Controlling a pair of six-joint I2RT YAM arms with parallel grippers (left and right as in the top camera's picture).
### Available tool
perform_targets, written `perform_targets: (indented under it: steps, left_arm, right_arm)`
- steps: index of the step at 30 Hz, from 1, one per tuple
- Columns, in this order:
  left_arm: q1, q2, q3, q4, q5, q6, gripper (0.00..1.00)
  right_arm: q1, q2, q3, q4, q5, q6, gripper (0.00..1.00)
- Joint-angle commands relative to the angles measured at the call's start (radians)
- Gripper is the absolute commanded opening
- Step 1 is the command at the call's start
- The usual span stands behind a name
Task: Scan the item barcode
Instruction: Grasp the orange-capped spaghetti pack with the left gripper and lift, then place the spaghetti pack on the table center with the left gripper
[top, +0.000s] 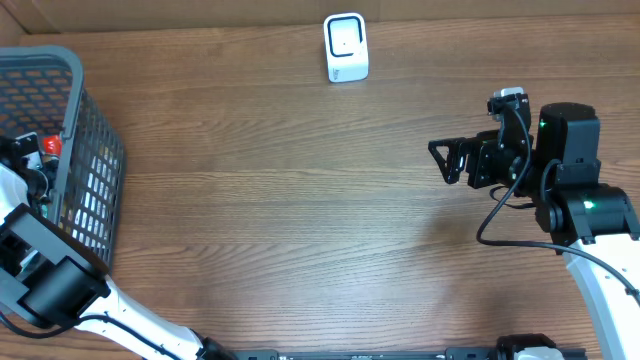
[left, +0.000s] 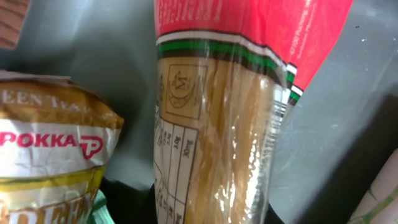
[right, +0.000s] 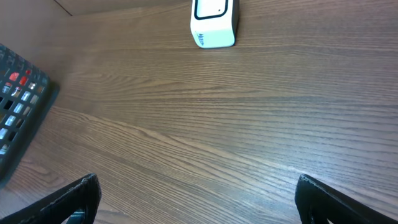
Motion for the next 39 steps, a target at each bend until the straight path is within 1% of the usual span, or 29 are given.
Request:
perform_targets:
  steps: [1, 5, 9, 12, 16, 21, 26, 30, 34, 36, 39]
  left_arm:
    - [0.0, 0.037, 0.04, -0.082, -0.031, -0.072, 0.04]
    - [-0.01, -0.007, 0.178, -0.166, -0.031, -0.138, 0.04]
    - [-0.021, -0.075, 0.306, -0.215, -0.032, -0.204, 0.04]
    - [-0.032, -0.139, 0.381, -0.233, -0.032, -0.24, 0.04]
    - [-0.055, -0.243, 0.441, -0.222, -0.032, -0.253, 0.04]
    - [-0.093, -0.37, 0.452, -0.187, -0.033, -0.259, 0.04]
    - [-0.143, -0.479, 0.452, -0.192, -0.033, -0.266, 0.04]
    - [-0.203, -0.559, 0.452, -0.264, -0.078, -0.328, 0.04]
    - [-0.273, -0.613, 0.452, -0.344, -0.076, -0.374, 0.04]
    - [-0.312, -0.621, 0.452, -0.38, -0.068, -0.396, 0.04]
    - [-0.38, -0.618, 0.45, -0.436, -0.002, -0.397, 0.04]
  right_arm:
    - [0.005, 0.0, 0.026, 0.006, -0.002, -0.005, 1.0]
    - [0.005, 0.0, 0.026, 0.009, -0.002, -0.005, 1.0]
    - [0.005, 0.0, 0.026, 0.016, -0.002, -0.005, 1.0]
    - [0.005, 0.0, 0.026, 0.021, -0.002, -0.005, 1.0]
    - [0.005, 0.0, 0.026, 0.024, -0.002, -0.005, 1.0]
    - [0.005, 0.0, 0.026, 0.024, -0.003, -0.005, 1.0]
    - [0.005, 0.0, 0.026, 0.025, -0.003, -0.005, 1.0]
    - [0.005, 0.0, 0.026, 0.024, -0.006, -0.004, 1.0]
    - [0.005, 0.0, 0.026, 0.024, -0.006, -0.001, 1.0]
    - [0.005, 0.0, 0.026, 0.026, -0.006, -0.001, 1.0]
    - [0.005, 0.0, 0.026, 0.029, -0.005, -0.001, 1.0]
